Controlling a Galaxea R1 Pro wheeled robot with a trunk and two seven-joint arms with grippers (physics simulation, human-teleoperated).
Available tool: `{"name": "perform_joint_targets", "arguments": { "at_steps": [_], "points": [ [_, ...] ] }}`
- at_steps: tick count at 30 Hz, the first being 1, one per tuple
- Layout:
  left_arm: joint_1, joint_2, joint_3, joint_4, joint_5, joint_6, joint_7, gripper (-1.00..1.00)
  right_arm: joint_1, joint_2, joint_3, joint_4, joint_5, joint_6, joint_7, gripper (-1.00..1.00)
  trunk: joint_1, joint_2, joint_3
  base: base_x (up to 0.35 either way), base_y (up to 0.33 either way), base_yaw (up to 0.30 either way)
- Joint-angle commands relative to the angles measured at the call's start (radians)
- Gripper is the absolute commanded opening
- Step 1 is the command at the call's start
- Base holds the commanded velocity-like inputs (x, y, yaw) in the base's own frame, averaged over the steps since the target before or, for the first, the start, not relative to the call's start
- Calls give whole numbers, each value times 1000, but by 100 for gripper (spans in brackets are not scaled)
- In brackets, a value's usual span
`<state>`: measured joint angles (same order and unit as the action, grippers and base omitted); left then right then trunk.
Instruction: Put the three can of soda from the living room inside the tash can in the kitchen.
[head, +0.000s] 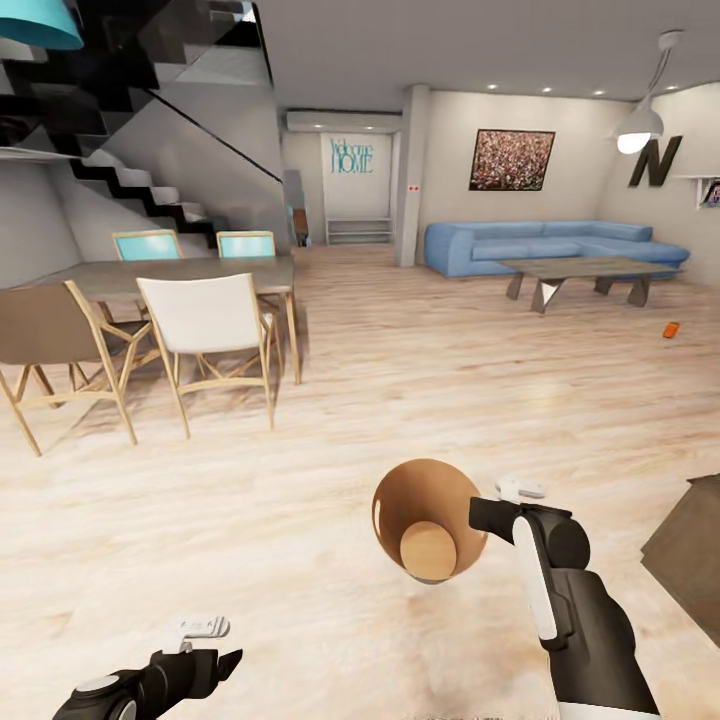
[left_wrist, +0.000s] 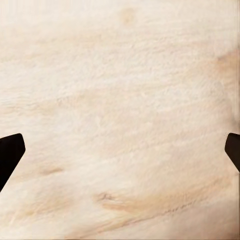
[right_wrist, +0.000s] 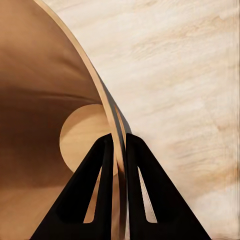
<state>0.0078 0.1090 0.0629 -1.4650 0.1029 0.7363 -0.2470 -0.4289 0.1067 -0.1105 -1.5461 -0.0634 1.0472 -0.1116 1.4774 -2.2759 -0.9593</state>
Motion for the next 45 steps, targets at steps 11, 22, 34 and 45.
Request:
{"name": "perform_joint_targets", "arguments": {
  "at_steps": [11, 22, 34, 45],
  "points": [
    [1, 0, 0, 0, 1, 0, 0, 100, 0, 0, 3, 0, -18, 0, 4, -100, 0, 0, 0, 0, 0, -284],
    [1, 0, -1, -3, 1, 4, -2, 100, -1, -1, 2, 0, -16, 0, 4, -100, 0, 0, 0, 0, 0, -284],
    [1, 0, -1, -6, 2, 8, -3, 100, 0, -1, 2, 0, -15, 0, 4, -100, 0, 0, 0, 0, 0, -284],
    [1, -1, 0, -6, 3, 8, -3, 100, 0, -1, 1, 0, -12, 0, 4, -100, 0, 0, 0, 0, 0, -223]
  ]
}}
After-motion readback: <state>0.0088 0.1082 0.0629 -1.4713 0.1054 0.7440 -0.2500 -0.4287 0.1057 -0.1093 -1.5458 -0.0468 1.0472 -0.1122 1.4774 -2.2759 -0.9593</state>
